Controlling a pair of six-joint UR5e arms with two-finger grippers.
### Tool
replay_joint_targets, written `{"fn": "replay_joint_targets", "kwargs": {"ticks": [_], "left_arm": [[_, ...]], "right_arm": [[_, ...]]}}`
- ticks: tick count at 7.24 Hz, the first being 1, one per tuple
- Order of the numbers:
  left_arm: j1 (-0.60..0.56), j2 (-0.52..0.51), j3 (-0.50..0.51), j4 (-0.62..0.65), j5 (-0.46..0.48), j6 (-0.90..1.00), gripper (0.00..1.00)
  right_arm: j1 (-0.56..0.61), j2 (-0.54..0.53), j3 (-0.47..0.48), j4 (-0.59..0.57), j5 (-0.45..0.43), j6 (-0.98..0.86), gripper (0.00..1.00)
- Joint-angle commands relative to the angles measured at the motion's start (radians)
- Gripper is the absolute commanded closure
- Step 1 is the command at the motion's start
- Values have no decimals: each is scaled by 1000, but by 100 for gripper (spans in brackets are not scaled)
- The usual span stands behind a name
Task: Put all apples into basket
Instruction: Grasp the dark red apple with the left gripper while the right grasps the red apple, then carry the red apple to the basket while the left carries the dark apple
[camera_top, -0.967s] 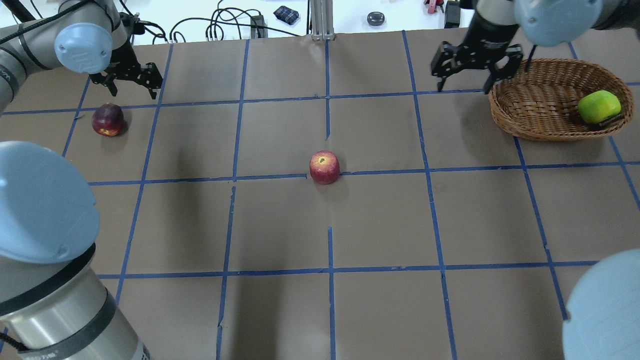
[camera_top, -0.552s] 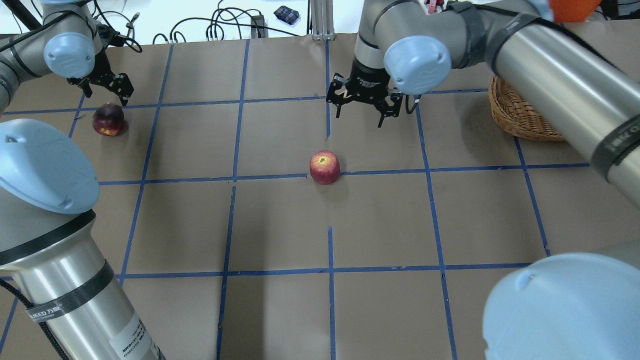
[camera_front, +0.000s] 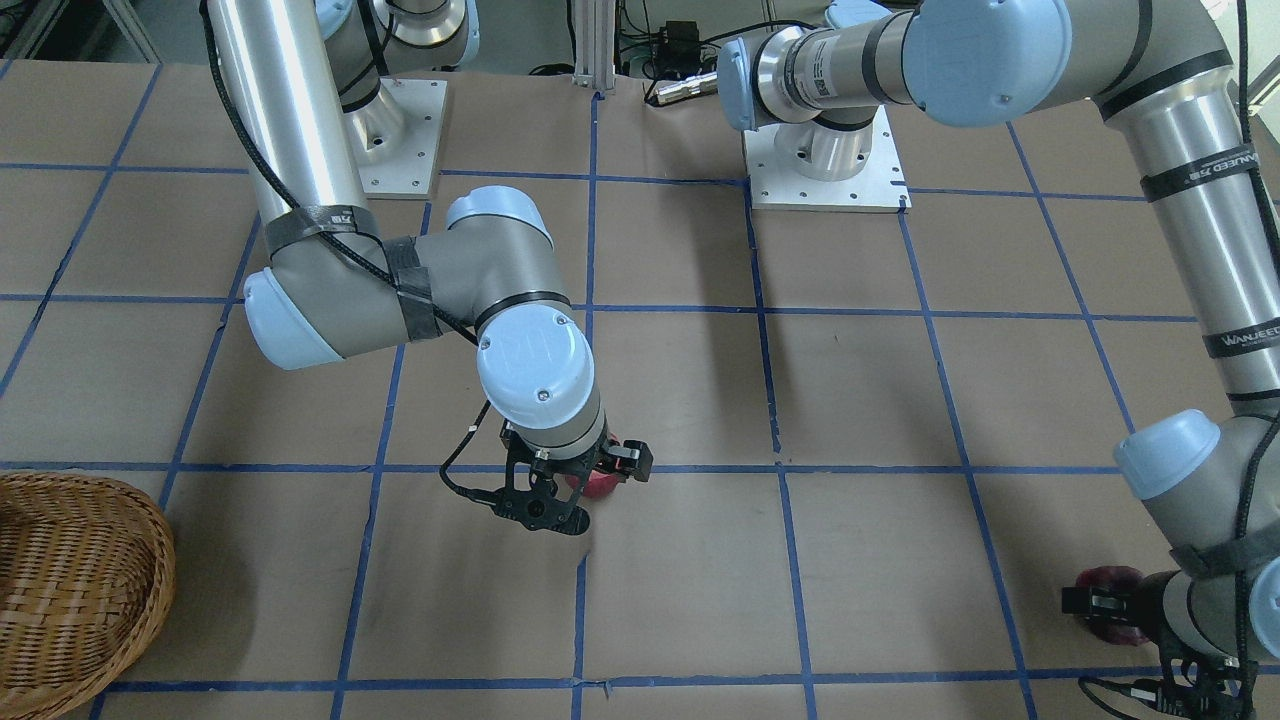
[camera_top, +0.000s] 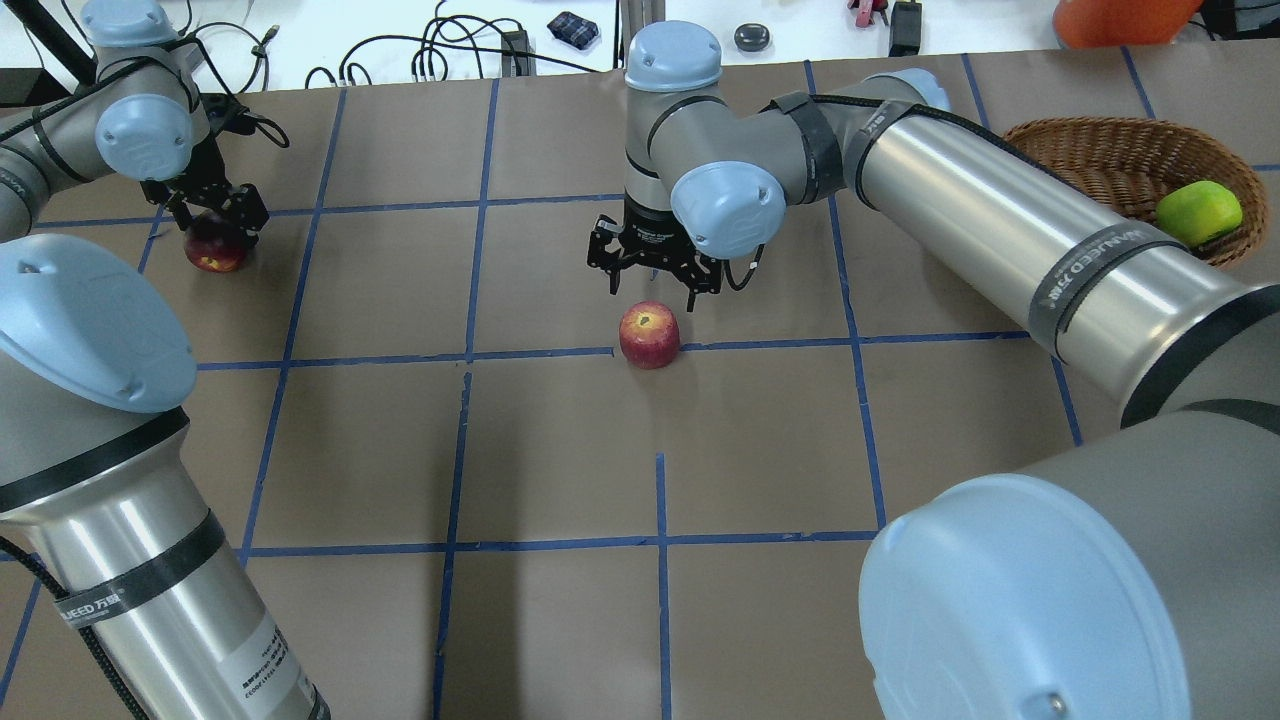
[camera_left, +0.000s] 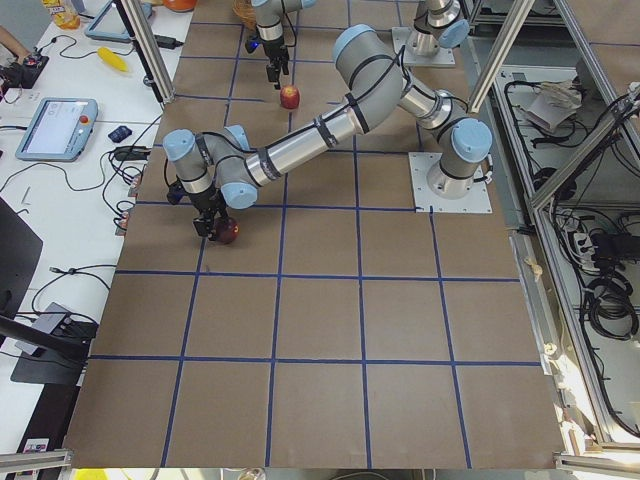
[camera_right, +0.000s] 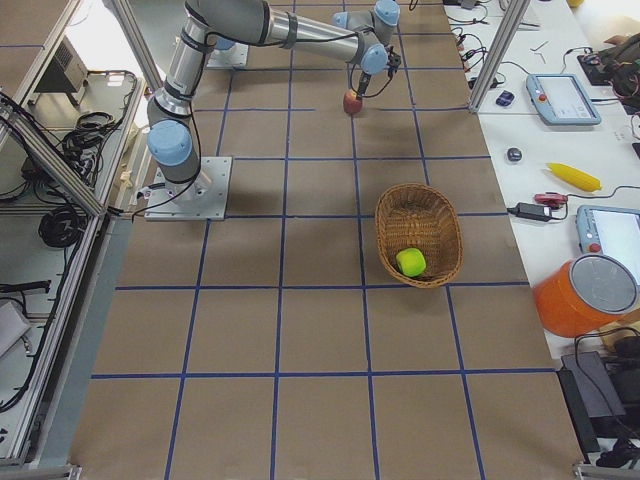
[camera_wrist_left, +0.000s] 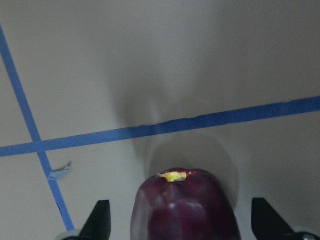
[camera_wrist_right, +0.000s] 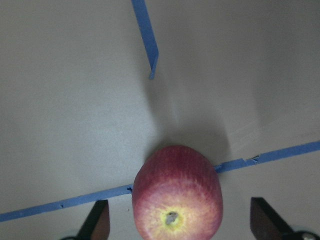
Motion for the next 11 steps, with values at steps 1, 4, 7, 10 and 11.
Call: {"fn": "replay_joint_targets", "kwargs": {"ticks": [1,4,7,10,11], "left_arm": [[13,1,1,-32,6,10,67],[-20,62,-4,-176,-27,-37,78],[-103,188,-173,-227,-178,-280,81],[-270,288,-284,-221,-248,-602,84],[-350,310,-307,-221,-286,-743,84]], "right_arm": [[9,29,1,-1,-1,-3,0],[22,63,6,0,-1,-3,0],[21,57,84,-96,-13,-14,58],[-43,-60,73,-5,-28,-41,100],[-132,-137,73,102,-33,-117,100]]}}
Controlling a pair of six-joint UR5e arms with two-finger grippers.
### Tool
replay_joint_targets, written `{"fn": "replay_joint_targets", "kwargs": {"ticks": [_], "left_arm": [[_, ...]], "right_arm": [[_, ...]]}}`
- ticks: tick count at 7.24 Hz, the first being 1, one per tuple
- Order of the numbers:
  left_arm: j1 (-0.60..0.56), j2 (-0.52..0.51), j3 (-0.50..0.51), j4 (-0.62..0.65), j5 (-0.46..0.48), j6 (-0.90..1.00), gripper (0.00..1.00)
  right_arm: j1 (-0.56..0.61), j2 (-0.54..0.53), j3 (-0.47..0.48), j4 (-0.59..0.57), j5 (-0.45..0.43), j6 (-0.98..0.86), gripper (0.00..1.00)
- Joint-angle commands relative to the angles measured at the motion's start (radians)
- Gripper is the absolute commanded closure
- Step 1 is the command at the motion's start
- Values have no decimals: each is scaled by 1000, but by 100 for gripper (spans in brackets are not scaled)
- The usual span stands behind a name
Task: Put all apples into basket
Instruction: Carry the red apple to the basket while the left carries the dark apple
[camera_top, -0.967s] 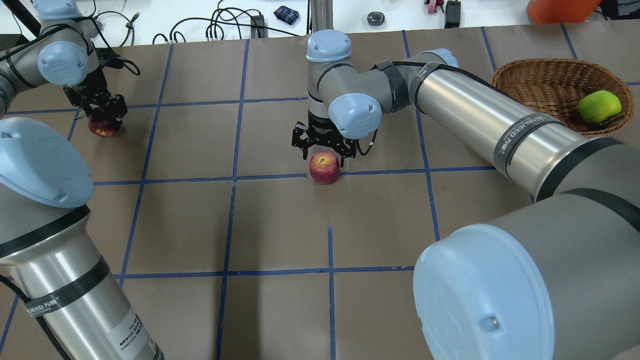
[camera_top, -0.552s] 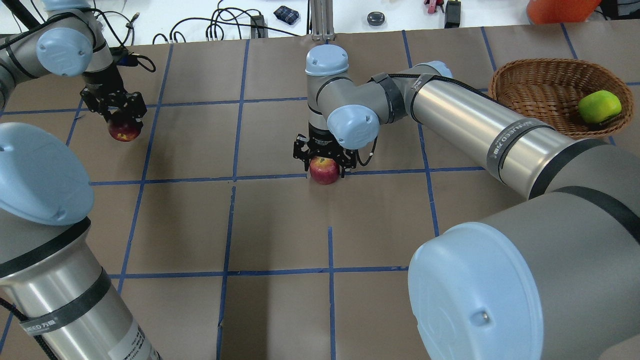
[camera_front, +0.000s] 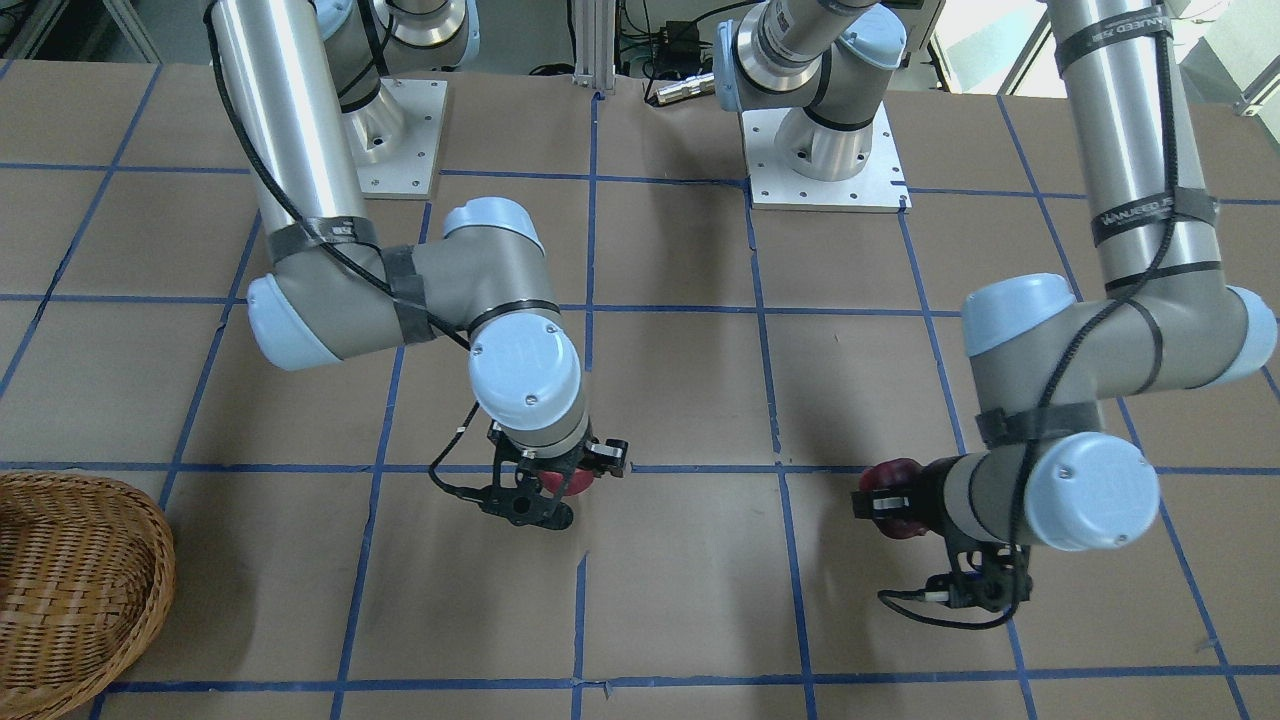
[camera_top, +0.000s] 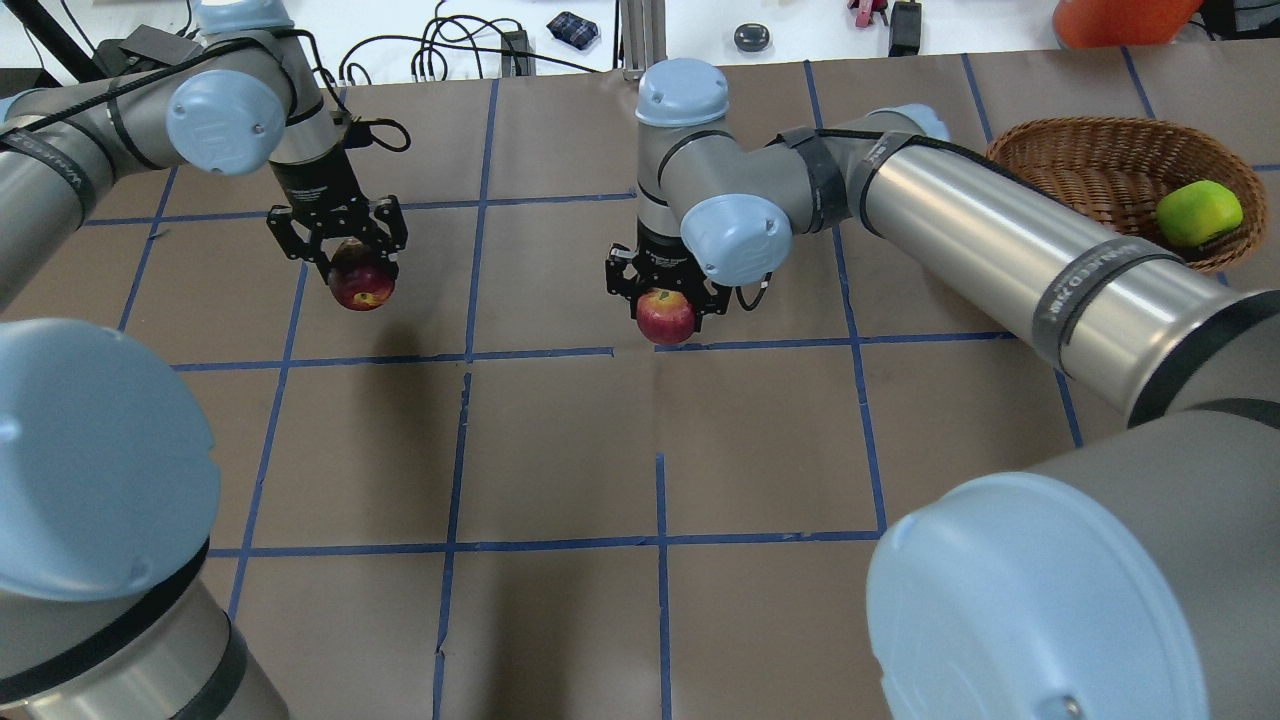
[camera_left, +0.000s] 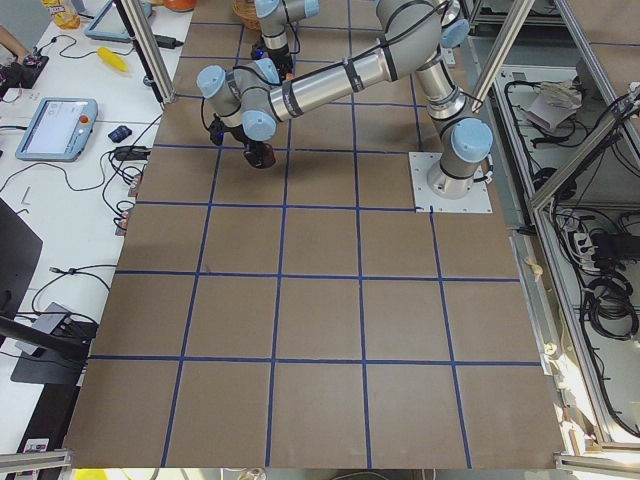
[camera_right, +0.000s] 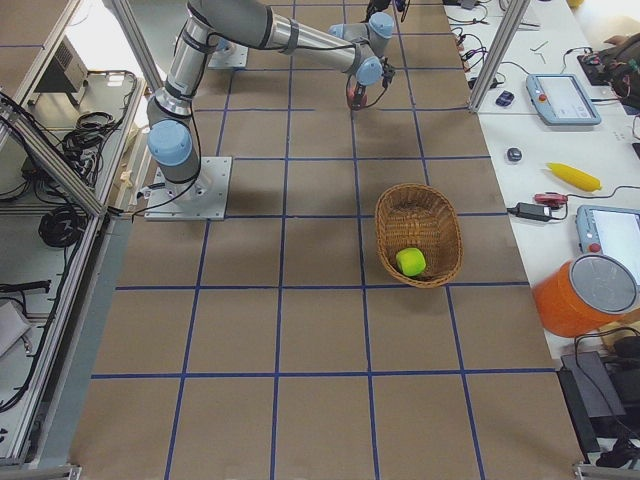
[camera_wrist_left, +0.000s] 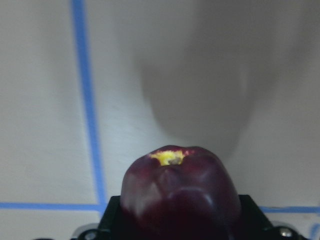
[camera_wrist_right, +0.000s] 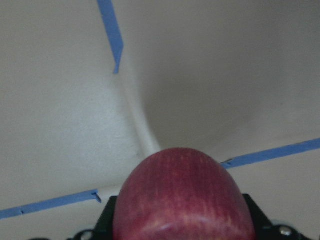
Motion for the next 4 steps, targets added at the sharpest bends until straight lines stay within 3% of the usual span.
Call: {"fn": "replay_joint_targets", "kwargs": {"ticks": [1,2,4], "left_arm": [[-199,37,-47,72,-69,-334,84],[-303,24,-54,173,-73,-491,84],[-423,1,-98,248,-73,-613,84]], "right_arm": [[-207,-174,0,216,-52,-252,100],[-357,-234,0,257,-119,-453,100],[-621,-228,-6,219,-152,-814,100]]}}
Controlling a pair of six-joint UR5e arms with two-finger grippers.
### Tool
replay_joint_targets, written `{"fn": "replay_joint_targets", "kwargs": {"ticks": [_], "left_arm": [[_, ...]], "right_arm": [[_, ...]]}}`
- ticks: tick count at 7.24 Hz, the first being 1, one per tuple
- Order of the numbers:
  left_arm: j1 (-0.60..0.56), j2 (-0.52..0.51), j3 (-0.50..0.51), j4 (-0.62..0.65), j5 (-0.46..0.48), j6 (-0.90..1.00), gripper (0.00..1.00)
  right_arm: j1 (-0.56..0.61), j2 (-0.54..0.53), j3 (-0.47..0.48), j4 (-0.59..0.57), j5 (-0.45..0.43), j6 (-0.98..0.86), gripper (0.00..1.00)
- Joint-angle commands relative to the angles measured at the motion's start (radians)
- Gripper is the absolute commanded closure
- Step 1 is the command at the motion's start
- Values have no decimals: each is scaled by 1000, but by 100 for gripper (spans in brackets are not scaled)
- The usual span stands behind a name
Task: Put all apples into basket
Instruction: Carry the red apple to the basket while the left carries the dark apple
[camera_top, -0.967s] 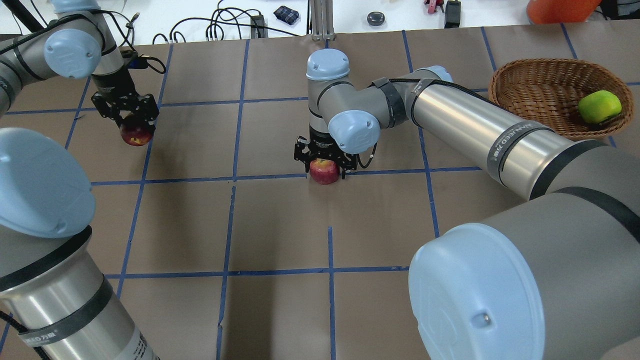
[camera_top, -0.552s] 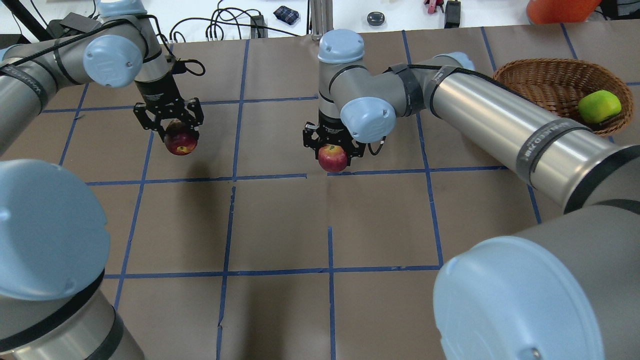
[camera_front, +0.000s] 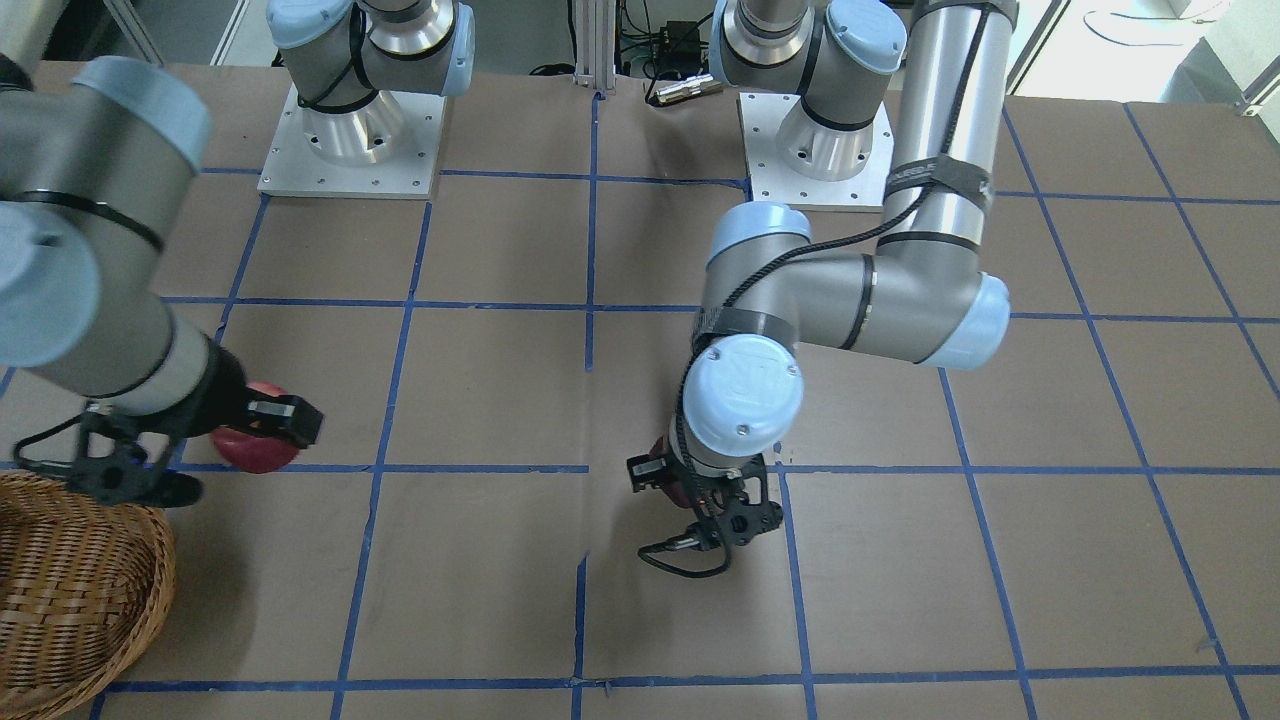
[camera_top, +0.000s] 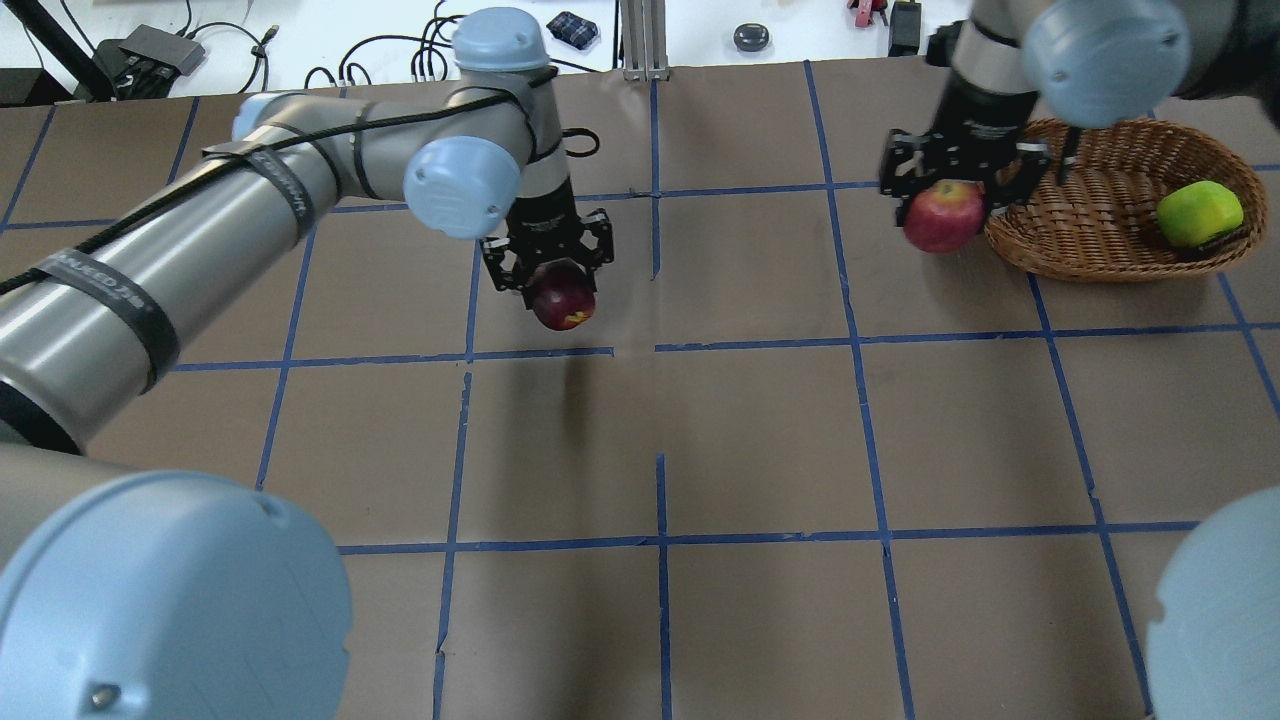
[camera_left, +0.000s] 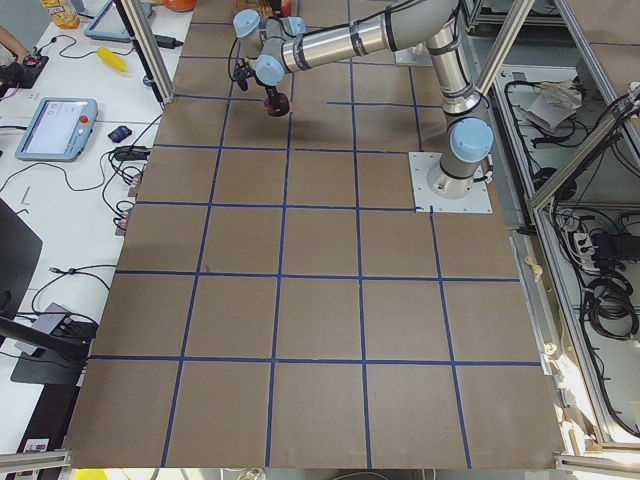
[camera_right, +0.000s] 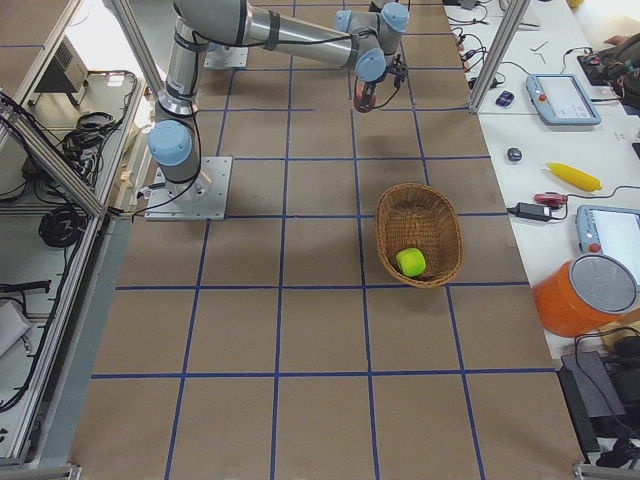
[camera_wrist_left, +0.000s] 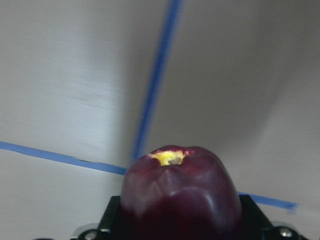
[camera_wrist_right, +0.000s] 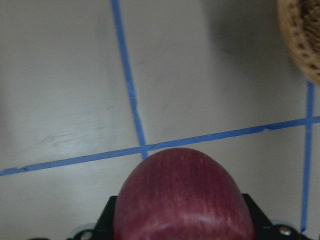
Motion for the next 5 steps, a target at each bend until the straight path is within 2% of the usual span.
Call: {"fn": "replay_joint_targets", "kwargs": {"ticks": [1,2,3,4,5], "left_arm": [[-92,-20,-85,153,-25,-105,84],[-109,-18,-145,282,-59,-121,84],[-110,-9,-175,314,-53,-118,73],[-110,-6,-170,317,-56,-121,1],[-107,18,-166,310,-59,-119,0]], "right_arm": [[-194,57,0,-172,-72,-393,100],[-234,111,-6,-237,-107,-416,100],[-264,154,-12,-273,-106,-402,100],[-264,209,-23,-360,-112,-405,100],[-264,251,-44,-394,-115,-417,100]]}}
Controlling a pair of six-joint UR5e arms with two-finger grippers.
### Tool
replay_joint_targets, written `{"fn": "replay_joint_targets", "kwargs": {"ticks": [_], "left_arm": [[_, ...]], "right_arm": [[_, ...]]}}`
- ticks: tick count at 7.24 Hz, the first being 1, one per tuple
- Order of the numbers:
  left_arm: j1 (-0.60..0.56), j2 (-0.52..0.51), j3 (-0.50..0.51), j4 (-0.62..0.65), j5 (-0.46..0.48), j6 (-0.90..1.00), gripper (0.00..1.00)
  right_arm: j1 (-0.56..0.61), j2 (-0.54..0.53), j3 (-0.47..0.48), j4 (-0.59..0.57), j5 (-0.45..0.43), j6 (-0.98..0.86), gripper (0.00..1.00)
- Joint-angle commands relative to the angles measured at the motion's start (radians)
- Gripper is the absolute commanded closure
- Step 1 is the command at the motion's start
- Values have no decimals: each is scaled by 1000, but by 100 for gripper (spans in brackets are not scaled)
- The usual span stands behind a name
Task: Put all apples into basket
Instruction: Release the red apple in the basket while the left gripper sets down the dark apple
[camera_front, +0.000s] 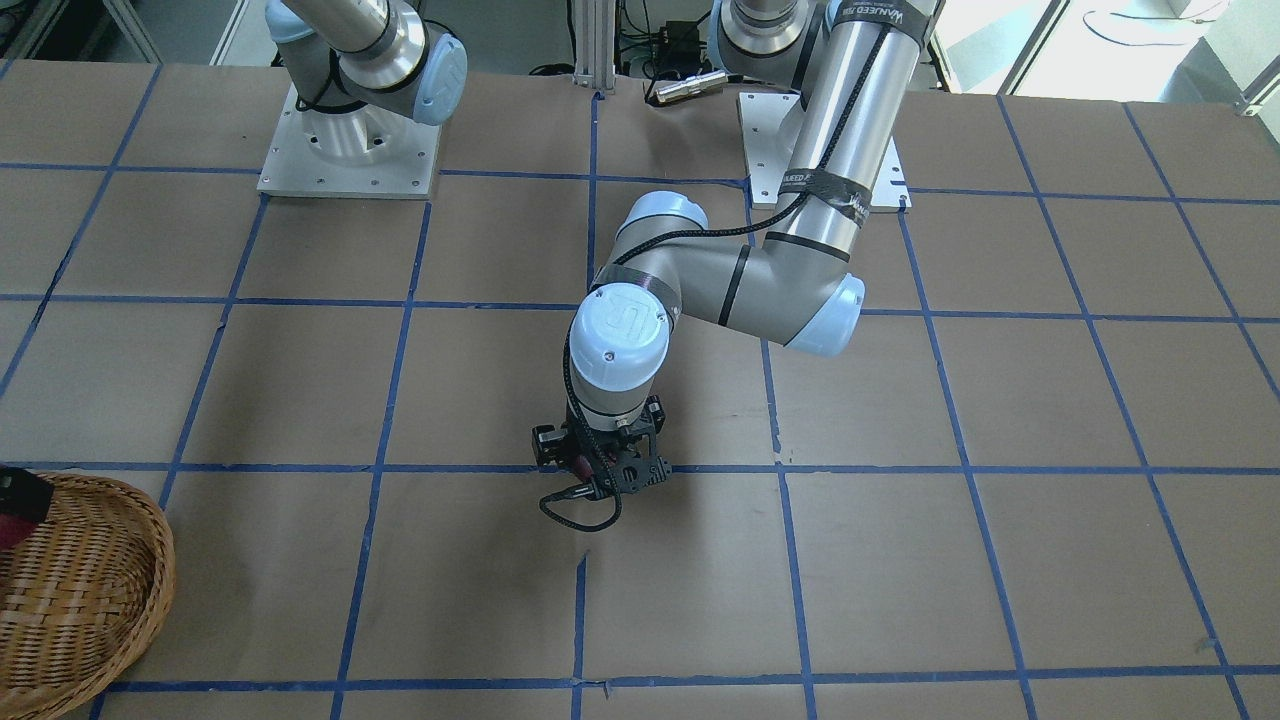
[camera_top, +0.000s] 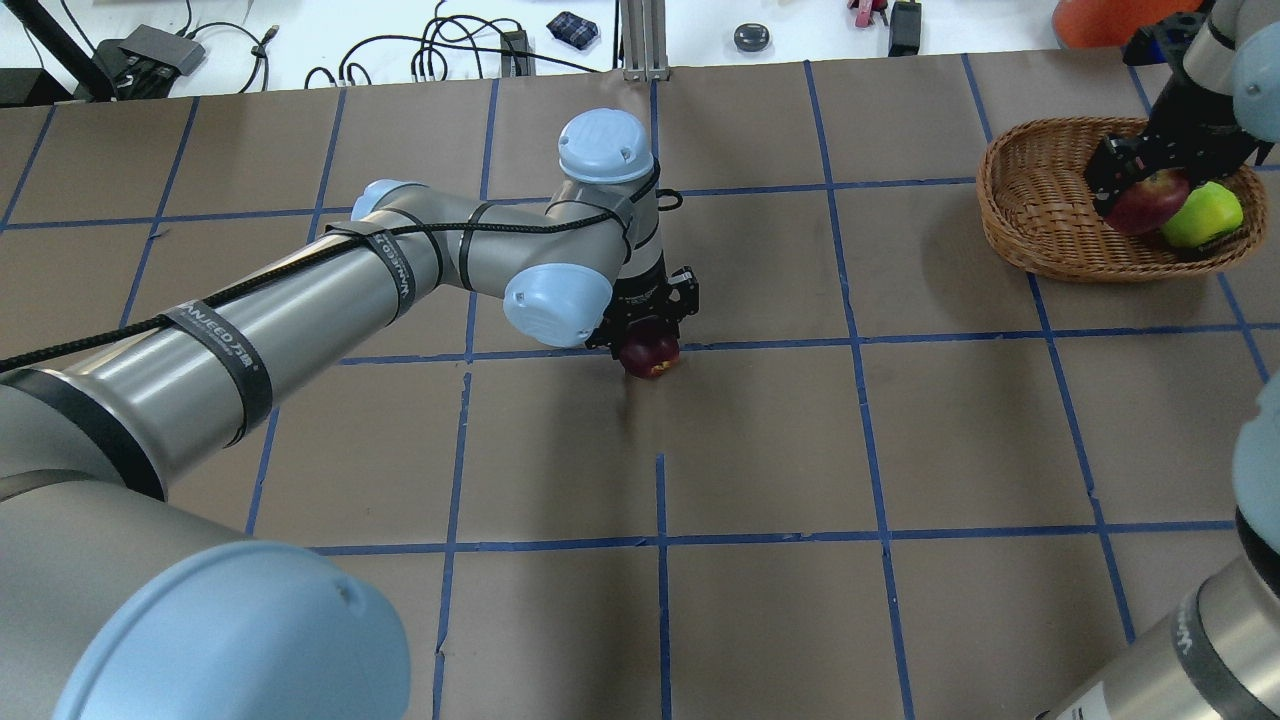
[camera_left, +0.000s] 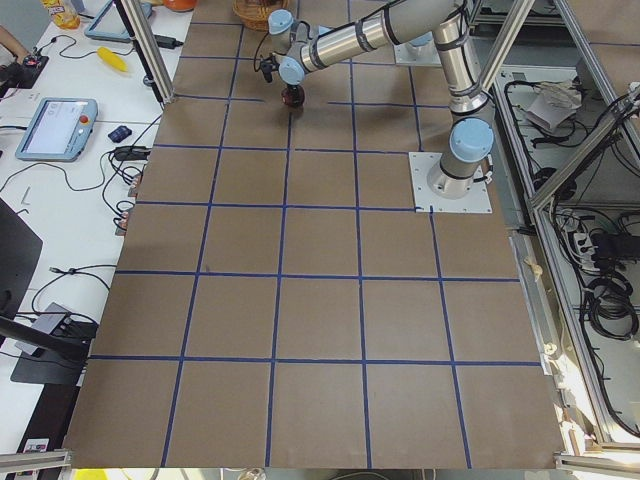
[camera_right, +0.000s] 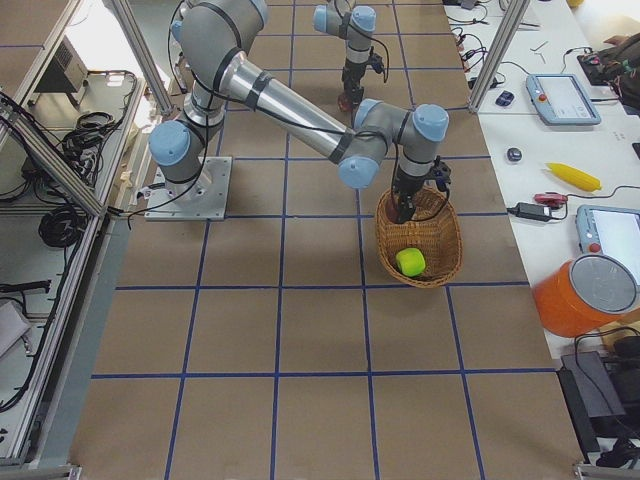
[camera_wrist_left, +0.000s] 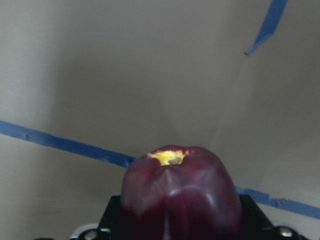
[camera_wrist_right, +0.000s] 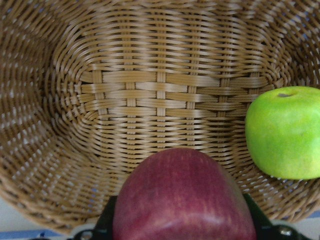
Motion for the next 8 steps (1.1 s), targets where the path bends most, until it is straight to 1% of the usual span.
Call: {"fn": "replay_joint_targets", "kwargs": {"ticks": [1,2,3,4,5,6,7,8], "left_arm": [[8,38,0,-2,-4,1,0],[13,71,2,-28,0,16,0],[33,131,18,-139,3,127,0],[75,195,65,-293,16,233,0],[114,255,128,-454,17,319,0],[142,301,162,-556,23,431,0],[180,346,158,-565,25,526,0],[227,395,143,-565,31,618,0]], "right_arm": [[-6,73,-19,-68,-6,-1,100],[-6,80,-16,-68,-6,4,100],[-8,82,-19,-69,-6,3,49],[-14,82,-19,-69,-5,4,0],[-18,80,-22,-68,-5,0,0],[-29,79,-21,-57,-2,-3,0],[-31,70,-25,-48,-2,-2,0],[-16,16,-23,14,3,0,0]]}}
